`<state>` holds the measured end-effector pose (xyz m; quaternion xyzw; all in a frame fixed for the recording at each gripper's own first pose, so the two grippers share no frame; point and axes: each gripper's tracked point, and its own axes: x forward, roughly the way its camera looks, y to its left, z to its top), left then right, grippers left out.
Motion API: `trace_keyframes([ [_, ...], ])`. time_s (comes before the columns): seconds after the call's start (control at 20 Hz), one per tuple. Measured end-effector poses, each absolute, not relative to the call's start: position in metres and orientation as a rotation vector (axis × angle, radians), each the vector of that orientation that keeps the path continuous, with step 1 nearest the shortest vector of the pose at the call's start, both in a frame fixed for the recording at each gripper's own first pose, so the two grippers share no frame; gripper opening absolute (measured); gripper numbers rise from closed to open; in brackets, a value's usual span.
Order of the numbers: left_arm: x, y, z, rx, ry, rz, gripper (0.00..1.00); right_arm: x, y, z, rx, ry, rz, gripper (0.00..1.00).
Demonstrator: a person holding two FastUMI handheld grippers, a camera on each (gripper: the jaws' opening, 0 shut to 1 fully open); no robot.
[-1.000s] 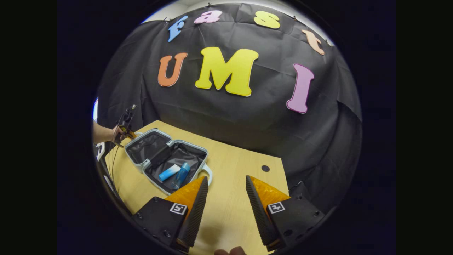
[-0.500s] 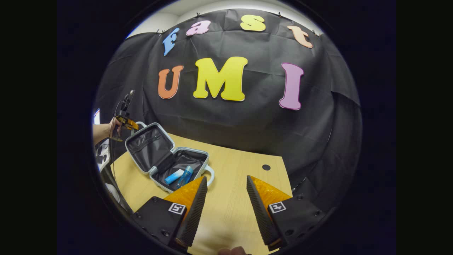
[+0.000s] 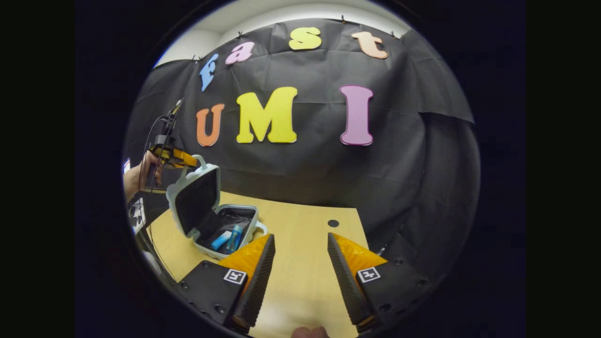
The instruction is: First open the suitcase, pack the skin care products into it, and then close the suitcase.
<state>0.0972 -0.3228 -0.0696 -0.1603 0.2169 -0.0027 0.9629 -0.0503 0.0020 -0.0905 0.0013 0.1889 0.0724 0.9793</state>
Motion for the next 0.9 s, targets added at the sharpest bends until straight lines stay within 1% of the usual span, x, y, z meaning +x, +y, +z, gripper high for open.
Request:
trace_keyframes([
  [0.05,0.100,-0.344,-0.081,-0.301,0.444,-0.022,0.06,-0.052,-0.008,-0.092,-0.001,0.382,0.131,0.66],
  [0.15,0.103,-0.407,-0.126,-0.233,0.494,-0.098,0.06,-0.053,-0.042,-0.102,-0.026,0.397,0.075,0.68],
  [0.35,0.110,-0.452,-0.193,-0.163,0.593,-0.155,0.06,-0.069,-0.099,-0.119,-0.062,0.463,-0.024,0.68],
  [0.45,0.115,-0.472,-0.237,-0.148,0.650,-0.151,0.06,-0.073,-0.116,-0.122,-0.088,0.485,-0.050,0.68],
  [0.55,0.116,-0.478,-0.262,-0.126,0.686,-0.131,0.06,-0.076,-0.123,-0.122,-0.101,0.490,-0.059,0.68],
  [0.6,0.115,-0.482,-0.271,-0.107,0.693,-0.125,0.06,-0.076,-0.124,-0.122,-0.108,0.492,-0.060,0.66],
  [0.85,0.118,-0.488,-0.286,0.023,0.672,-0.075,0.06,-0.074,-0.120,-0.126,-0.114,0.507,-0.050,0.68],
  [0.9,0.119,-0.488,-0.291,0.062,0.669,-0.056,0.08,-0.073,-0.116,-0.127,-0.113,0.508,-0.045,0.68],
])
